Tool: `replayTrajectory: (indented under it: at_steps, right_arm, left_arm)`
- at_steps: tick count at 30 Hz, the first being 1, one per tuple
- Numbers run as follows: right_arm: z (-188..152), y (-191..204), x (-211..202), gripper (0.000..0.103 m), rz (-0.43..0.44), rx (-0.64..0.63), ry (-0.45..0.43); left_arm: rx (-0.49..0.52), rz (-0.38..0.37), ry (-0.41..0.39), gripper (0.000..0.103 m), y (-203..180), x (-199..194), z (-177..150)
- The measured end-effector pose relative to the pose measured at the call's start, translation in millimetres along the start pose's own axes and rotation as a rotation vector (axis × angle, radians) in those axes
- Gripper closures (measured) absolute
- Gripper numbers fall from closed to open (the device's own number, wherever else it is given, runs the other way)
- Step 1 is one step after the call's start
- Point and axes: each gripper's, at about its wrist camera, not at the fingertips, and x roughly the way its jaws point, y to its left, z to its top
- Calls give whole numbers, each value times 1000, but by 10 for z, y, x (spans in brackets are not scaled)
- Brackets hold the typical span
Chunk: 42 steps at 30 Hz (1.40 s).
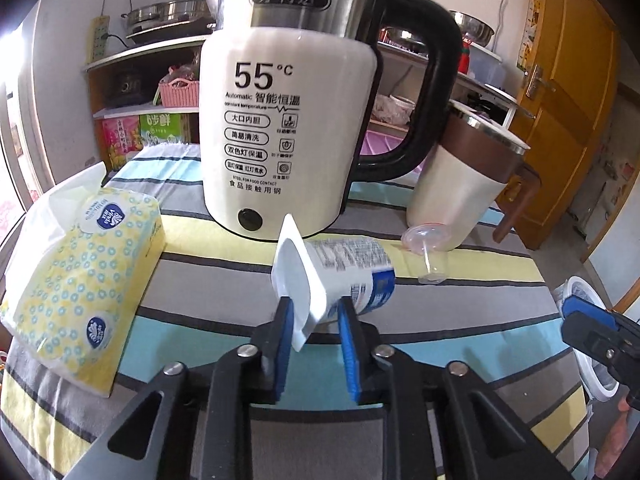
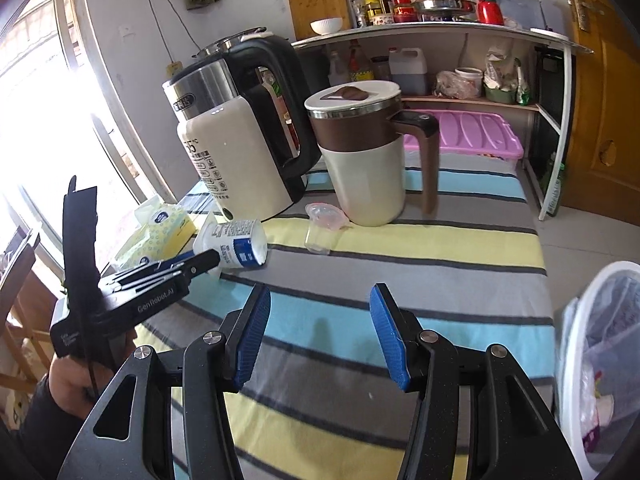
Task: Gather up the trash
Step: 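Grasp the white yogurt cup rim with the left gripper and lift it, then grasp the clear plastic cup with the right gripper while the left holds the yogurt cup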
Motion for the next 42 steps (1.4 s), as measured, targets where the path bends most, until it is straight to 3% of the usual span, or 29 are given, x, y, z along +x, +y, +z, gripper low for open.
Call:
replayTrajectory:
  at_steps: [2, 7, 21, 32, 33, 36, 42]
  right_arm:
    - [39, 0, 80, 50, 0, 1, 6]
    - [128, 16, 300, 50, -4, 0, 22]
    - [267, 12, 833, 50, -29, 15, 61]
    - [343, 13, 1202, 50, -54, 22, 103]
    - [346, 21, 1225, 52, -60, 17, 104]
    - [345, 32, 1249, 73, -70, 5, 105]
    - [309, 42, 1120, 76, -65, -4, 89]
  left_arm:
    - [-6, -9, 4, 92, 20, 14, 0]
    - [-4, -16, -1, 99, 32, 35, -6]
    - [24, -39, -86, 102, 88, -358, -76]
    - [3, -28, -78, 102, 282, -393, -127]
    - [3, -28, -77, 102, 285, -386, -125]
    - [3, -29, -74, 102, 283, -364, -125]
    - [8, -25, -73, 102, 251, -388, -134]
